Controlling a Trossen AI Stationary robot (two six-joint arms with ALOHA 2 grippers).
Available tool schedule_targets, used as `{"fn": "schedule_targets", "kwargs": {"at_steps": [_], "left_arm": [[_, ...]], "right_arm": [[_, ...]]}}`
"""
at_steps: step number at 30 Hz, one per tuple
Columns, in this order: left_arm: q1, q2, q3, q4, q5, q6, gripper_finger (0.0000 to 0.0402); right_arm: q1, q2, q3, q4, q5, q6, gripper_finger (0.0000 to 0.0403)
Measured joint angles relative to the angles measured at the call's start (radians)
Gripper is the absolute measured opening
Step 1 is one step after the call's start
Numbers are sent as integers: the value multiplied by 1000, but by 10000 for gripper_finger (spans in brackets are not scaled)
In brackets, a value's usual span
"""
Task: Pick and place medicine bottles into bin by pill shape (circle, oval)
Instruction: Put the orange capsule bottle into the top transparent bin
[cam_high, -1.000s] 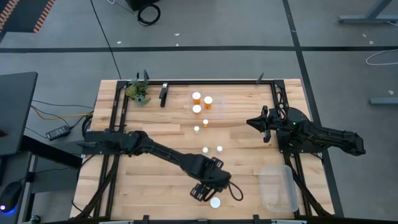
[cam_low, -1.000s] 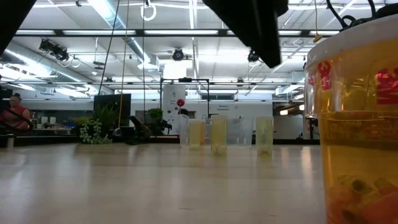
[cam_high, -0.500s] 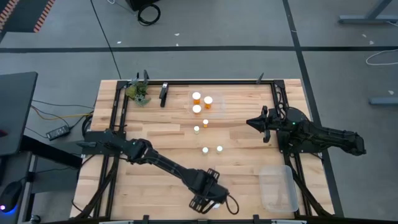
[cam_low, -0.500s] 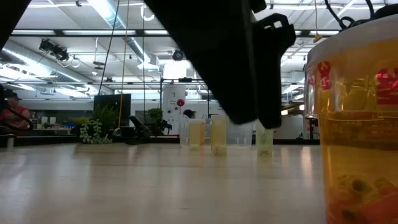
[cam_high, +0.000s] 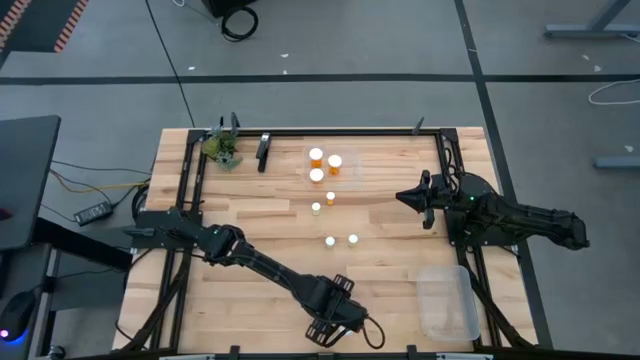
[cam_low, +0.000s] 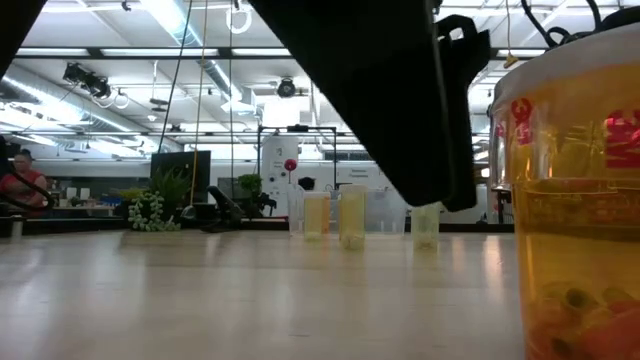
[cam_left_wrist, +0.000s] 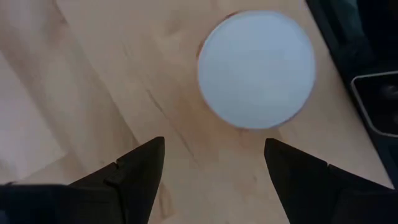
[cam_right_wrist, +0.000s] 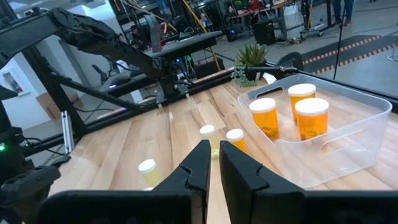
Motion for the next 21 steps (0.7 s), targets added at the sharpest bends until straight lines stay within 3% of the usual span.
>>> {"fn": "schedule_targets", "kwargs": {"at_steps": [4, 11, 21], "left_arm": [[1, 0, 0, 22, -1, -20, 309], [4, 0, 0, 28, 1, -17, 392], [3, 0, 0, 116, 10, 29, 378]], "right_arm": [[0, 0, 0, 0, 0, 0, 41], [0, 0, 0, 0, 0, 0, 41], [0, 0, 0, 0, 0, 0, 41]]}}
